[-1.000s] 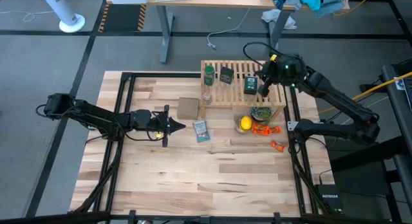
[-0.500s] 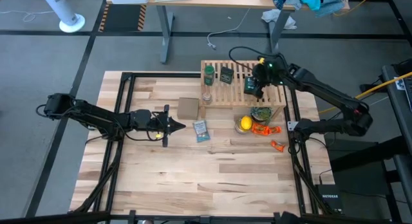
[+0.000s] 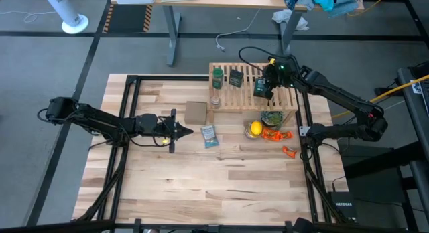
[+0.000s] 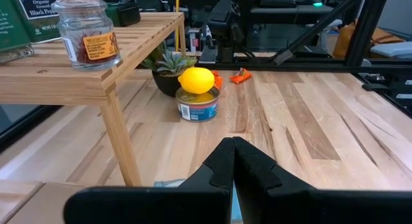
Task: Shelf spices
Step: Adjust the right black seasoning can on the shelf
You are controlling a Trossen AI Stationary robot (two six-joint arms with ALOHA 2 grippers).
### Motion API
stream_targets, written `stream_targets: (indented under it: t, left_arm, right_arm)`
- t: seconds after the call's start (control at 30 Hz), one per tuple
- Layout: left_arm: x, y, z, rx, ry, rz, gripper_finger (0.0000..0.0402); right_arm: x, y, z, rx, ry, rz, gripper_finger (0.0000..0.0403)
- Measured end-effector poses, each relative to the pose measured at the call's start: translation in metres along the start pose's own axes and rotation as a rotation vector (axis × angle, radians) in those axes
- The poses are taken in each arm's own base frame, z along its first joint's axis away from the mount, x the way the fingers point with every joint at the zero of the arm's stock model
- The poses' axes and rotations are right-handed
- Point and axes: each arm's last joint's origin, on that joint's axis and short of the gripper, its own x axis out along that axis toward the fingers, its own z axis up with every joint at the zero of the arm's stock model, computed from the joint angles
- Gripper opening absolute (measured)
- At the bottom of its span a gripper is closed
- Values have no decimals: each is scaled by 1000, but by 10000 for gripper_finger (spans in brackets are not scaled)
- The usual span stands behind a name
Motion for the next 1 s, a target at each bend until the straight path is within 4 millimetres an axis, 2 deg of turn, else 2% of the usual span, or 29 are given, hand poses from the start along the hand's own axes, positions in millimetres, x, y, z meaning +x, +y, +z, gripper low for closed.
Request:
stream_targets:
  t: [0.8,1.0]
  left_arm:
    - [0,0,0,0,0,0,0]
    - [0,0,0,-2,0,0,0]
  right_arm:
    - [0,1,-3,4,33,17,2]
    - [0,0,-3,-7,44,-37,2]
